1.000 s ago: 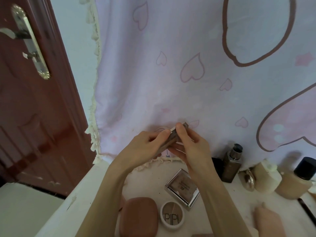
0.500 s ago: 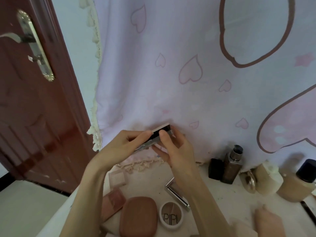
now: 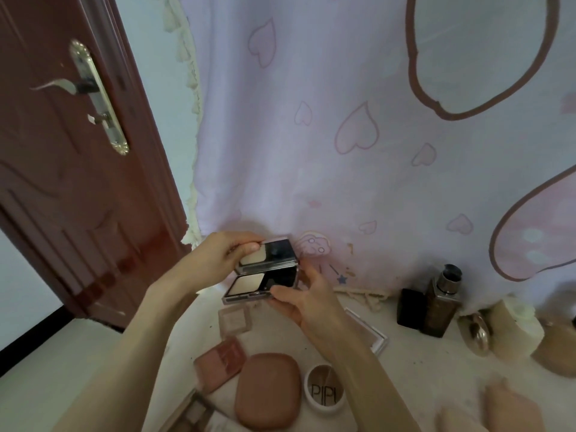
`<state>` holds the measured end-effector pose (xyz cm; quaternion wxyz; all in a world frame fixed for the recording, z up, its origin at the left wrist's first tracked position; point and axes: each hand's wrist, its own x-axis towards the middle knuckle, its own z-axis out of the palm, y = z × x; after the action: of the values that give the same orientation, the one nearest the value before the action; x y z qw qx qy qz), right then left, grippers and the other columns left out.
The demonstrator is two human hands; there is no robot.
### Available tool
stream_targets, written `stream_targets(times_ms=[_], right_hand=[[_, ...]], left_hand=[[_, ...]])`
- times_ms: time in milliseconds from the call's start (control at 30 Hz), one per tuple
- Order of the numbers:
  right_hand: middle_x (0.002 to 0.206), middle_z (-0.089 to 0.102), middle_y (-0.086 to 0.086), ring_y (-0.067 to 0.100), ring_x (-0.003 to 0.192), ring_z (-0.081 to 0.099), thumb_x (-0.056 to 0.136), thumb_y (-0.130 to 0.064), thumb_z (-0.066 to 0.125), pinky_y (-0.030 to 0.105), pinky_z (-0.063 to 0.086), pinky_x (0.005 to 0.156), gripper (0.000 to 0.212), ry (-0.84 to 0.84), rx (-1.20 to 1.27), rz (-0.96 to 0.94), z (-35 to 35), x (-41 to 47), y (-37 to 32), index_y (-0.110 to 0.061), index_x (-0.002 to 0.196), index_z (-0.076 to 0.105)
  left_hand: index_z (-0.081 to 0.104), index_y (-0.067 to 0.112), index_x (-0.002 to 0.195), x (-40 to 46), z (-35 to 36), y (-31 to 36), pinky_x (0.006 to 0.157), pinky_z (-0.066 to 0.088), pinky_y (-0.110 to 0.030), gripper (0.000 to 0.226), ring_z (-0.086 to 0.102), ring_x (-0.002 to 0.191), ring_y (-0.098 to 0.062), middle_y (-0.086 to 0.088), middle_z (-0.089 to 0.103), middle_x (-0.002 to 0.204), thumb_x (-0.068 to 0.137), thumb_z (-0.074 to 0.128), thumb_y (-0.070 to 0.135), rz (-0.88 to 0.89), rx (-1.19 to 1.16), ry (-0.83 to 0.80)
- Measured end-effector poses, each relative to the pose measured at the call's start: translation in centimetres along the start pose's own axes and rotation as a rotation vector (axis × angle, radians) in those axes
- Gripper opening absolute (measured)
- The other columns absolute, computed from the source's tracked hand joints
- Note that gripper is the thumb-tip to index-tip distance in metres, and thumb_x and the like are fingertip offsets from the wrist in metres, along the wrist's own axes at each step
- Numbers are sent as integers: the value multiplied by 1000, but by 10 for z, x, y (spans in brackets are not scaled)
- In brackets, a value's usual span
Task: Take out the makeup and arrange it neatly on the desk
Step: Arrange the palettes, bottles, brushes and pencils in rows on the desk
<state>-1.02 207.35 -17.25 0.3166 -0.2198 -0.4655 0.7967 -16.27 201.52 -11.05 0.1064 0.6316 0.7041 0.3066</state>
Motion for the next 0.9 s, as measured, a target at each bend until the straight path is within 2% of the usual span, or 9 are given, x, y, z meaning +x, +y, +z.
stream_targets(times_ms=[133,267,400,500,600,667,767,867,900], right_hand=[[98,70,7,25,92,67,79,20,53,31,58,76,42,0,126,83,-4,4,2,-12,106,61],[98,65,18,30,90,64,80,21,48,33,58,75,40,32,180,167,-5,6,2,-4,109,60],[88,69,12,25,78,67,80,22,47,37,57,78,40,93,193,153,-8,6,1,-5,105,61],[90,68,11,24,79,67,80,22,46,34,56,75,43,139,200,155,-11,7,1,-5,111,58],[92,68,10,24,80,66,80,23,44,34,56,74,47,158,205,150,-9,7,2,-7,114,56],[95,67,9,24,82,66,79,23,44,36,55,77,50,156,193,140,-5,7,3,-9,115,55],[100,65,13,25,82,65,79,23,44,36,55,77,49,146,164,156,1,9,5,-8,115,55],[109,63,18,25,84,64,80,23,42,37,55,77,49,143,153,174,8,18,2,-5,118,53],[108,63,17,24,83,64,80,23,41,35,55,74,49,143,152,176,10,21,1,-5,118,53]], left_hand=[[68,14,99,0,1,-4,72,40,-17,20,56,76,0,13,62,78,95,49,14,-42,-67,-42],[62,13,118,0,7,-12,87,40,-15,29,58,102,-10,4,65,109,96,45,22,-119,-47,16],[60,12,120,-10,13,-42,88,37,-20,30,56,107,-17,-3,63,118,99,39,17,-240,117,105],[55,17,127,-21,22,-66,92,30,-13,33,50,120,-15,3,56,129,99,38,11,-290,174,54],[49,16,132,-24,30,-78,97,25,-12,36,42,129,-15,2,48,137,98,40,11,-292,135,-26],[45,15,136,-22,33,-82,106,19,-16,38,31,136,-15,-1,40,144,97,42,12,-300,73,-79],[44,18,136,-17,32,-76,116,17,-37,40,23,140,-19,-1,36,147,97,42,10,-340,-186,-93],[51,28,129,-15,26,-67,111,24,-29,37,38,130,-5,11,48,137,97,36,15,-374,-512,-11],[54,32,123,-15,25,-65,107,26,-24,32,42,122,3,15,51,131,99,36,20,-376,-547,13]])
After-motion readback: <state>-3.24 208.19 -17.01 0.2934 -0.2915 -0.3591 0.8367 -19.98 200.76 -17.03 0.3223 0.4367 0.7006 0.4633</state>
